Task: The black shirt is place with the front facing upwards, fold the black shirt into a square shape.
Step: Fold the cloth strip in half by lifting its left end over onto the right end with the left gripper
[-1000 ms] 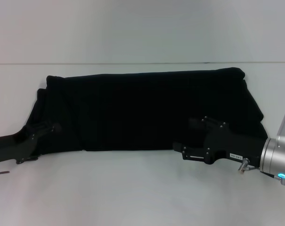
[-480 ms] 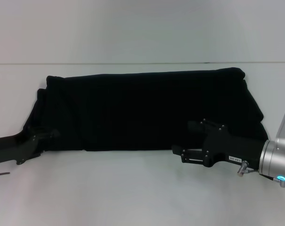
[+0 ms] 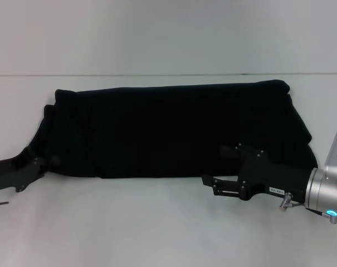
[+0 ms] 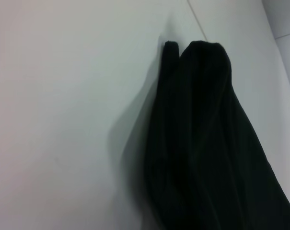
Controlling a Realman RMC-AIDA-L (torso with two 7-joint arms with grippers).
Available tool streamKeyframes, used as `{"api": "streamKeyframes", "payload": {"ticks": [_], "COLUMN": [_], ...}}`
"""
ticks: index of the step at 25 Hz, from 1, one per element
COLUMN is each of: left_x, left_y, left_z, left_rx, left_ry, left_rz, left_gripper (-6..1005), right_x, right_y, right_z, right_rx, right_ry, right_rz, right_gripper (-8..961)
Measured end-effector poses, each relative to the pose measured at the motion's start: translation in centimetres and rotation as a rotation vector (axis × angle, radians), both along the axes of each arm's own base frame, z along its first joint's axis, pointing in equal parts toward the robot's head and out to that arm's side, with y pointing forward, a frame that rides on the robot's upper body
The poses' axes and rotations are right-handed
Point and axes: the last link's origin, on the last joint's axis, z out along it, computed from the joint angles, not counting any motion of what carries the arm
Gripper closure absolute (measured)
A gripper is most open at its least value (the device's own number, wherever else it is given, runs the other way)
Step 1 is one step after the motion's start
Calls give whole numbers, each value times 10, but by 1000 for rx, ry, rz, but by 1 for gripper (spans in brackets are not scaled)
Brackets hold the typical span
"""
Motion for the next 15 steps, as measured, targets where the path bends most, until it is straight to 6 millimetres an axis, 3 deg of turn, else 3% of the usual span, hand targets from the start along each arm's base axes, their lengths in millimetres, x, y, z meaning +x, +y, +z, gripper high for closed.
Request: {"api": "streamKeyframes", "payload": {"ticks": [4,10,15], "left_x": [-1,-8,-25], "left_y": [0,-4,-12], "left_z": [3,9,29], "left_rx": [30,73,148], "left_ry": [0,4,33], "left_rz": [-8,0,42], "left_gripper": [962,952,943], "right_x": [0,3,7], "right_y": [0,1,1], "right_z": [0,4,8], "right_rx": [1,17,26], "right_ry": [1,4,2], "right_rz": [-1,-13,-22], "right_gripper": [19,19,19]}}
